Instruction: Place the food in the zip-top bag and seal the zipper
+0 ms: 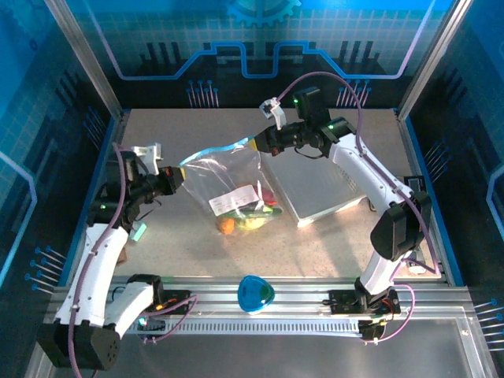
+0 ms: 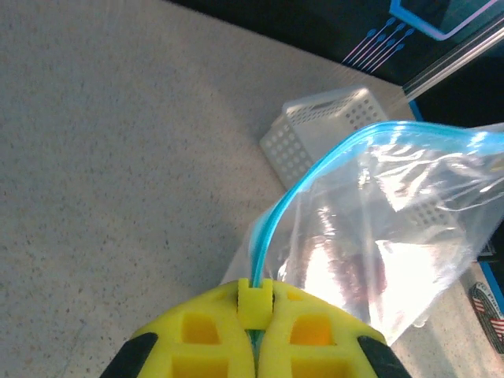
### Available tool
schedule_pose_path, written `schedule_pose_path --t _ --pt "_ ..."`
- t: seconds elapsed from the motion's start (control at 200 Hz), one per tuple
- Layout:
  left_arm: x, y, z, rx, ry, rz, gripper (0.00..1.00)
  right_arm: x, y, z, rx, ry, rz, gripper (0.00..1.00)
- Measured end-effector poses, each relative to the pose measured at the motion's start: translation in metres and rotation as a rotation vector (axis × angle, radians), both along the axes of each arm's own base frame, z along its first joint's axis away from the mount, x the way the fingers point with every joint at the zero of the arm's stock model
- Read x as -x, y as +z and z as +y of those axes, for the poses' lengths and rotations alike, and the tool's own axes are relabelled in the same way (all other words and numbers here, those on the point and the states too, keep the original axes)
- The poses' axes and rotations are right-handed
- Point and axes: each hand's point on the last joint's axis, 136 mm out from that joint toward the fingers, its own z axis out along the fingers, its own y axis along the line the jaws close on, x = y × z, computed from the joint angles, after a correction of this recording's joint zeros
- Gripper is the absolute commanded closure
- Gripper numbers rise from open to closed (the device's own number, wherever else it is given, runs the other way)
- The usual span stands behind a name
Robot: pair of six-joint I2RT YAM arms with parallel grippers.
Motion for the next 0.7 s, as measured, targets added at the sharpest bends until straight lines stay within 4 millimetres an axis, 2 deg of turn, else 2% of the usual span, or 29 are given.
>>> schedule_pose_path --t 0.16,0.255,0.36,0.455,0.575,0.7 --pt "0.013 0.040 0.003 -0.024 0.008 -0.067 1.00 0.022 0.000 -0.006 0.007 0.008 0.010 1.00" --pt "0.025 0.051 0.003 -0.033 0.004 -0.077 1.00 0.043 0.003 -0.006 0.004 0.027 0.010 1.00" --pt "0.035 0.052 0.003 -0.035 0.006 -0.058 1.00 0.064 0.009 -0.004 -0.004 0.050 0.005 1.00" --pt "0.042 0.048 0.003 -0.036 0.006 -0.033 1.00 0.074 0.011 -0.001 -0.006 0.064 0.006 1.00" --pt "0.046 0.044 0.004 -0.044 0.008 -0.013 1.00 0.076 0.008 0.001 0.001 0.065 0.009 1.00" --pt "0.033 0.036 0.005 -0.060 0.006 0.011 1.00 0.066 0.001 0.004 0.020 0.051 0.020 1.00"
